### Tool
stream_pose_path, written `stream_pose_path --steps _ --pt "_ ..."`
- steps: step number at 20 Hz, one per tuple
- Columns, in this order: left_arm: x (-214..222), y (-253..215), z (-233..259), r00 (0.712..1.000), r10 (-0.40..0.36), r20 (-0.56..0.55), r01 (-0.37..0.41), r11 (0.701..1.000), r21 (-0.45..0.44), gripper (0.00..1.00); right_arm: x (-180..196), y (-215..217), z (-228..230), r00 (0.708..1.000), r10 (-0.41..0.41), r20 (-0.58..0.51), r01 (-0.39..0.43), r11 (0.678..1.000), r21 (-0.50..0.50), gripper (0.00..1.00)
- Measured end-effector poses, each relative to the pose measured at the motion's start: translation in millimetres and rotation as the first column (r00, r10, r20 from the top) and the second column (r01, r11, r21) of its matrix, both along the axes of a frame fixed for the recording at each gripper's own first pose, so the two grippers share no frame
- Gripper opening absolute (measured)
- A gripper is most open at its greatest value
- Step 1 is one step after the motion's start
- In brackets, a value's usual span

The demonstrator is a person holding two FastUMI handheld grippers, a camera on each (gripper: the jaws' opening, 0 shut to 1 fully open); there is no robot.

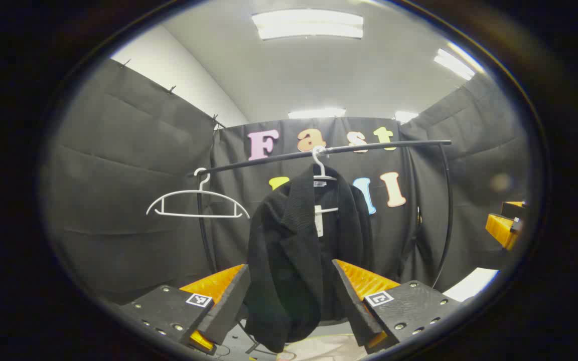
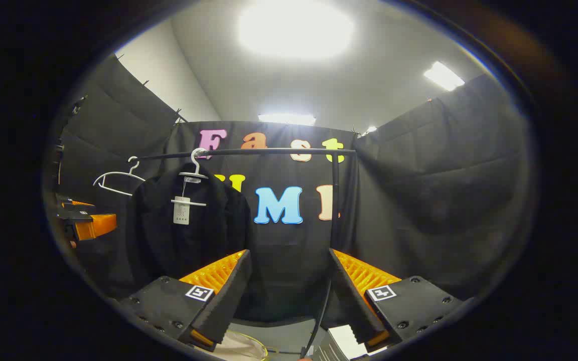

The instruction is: Grasp the clothes on the hanger with both hands and then place them into the laundry hamper below.

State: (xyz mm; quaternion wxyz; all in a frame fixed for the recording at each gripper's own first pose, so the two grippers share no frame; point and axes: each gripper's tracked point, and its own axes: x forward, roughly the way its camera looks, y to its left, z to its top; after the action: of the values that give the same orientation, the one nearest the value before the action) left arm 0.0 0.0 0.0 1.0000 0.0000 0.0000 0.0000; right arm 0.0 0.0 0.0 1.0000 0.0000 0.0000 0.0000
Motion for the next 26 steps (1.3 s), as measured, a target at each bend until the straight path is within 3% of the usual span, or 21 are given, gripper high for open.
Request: stream_pose_path --steps 16,26 --pt "5 -10 -11 0.999 -0.023 -0.026 0.023 1.000 0.013 0.94 1 -13 -27 0.998 -0.037 -0.056 0.039 0.999 0.035 0.95" --pt "22 11 -1 1.000 0.002 0.005 -0.002 1.000 0.005 0.93 32 25 -14 1.000 0.020 -0.019 -0.019 0.999 0.035 0.95"
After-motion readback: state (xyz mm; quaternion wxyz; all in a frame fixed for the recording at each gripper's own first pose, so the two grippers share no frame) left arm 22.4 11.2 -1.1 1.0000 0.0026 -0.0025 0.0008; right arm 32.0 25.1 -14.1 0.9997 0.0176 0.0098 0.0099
